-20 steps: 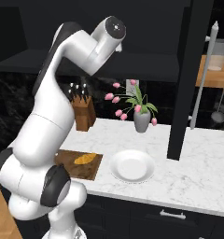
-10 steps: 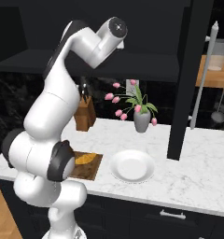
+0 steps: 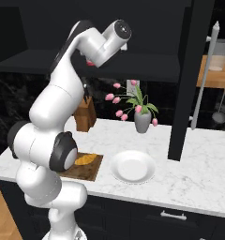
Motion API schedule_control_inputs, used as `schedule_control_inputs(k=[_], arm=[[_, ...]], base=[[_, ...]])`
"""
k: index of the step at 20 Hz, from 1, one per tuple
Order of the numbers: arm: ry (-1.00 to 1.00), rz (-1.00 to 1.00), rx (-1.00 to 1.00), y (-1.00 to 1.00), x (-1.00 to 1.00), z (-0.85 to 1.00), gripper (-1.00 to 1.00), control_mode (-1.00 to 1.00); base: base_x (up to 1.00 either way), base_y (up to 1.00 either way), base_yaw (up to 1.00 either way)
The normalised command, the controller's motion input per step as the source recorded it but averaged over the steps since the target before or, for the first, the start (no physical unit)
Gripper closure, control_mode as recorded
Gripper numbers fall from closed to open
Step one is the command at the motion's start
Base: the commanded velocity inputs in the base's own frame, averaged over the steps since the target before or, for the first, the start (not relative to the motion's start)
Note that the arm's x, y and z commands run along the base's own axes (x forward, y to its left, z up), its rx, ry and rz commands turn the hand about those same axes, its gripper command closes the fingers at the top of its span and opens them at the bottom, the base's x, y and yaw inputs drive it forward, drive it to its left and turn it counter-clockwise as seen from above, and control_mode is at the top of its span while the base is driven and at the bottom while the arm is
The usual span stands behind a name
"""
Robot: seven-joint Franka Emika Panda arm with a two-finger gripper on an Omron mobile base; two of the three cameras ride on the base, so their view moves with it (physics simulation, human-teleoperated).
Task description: From the different types of pastries on the counter, select a croissant and place it on the cutting board. Then retrieve a jar of jam from the cabinet and place it alongside the croissant on the cutting board.
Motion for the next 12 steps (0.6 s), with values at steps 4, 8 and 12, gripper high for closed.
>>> schedule_control_inputs(k=[4, 8, 12], arm=[[0.00, 0.00, 0.00, 0.04, 0.02, -0.03, -1.00, -1.00], [0.00, 0.00, 0.00, 0.30, 0.11, -0.06, -1.00, -1.00], [0.00, 0.00, 0.00, 0.28, 0.13, -0.22, -1.00, -1.00]], base=[[0.00, 0.00, 0.00], [0.00, 0.00, 0.00], [0.00, 0.00, 0.00]])
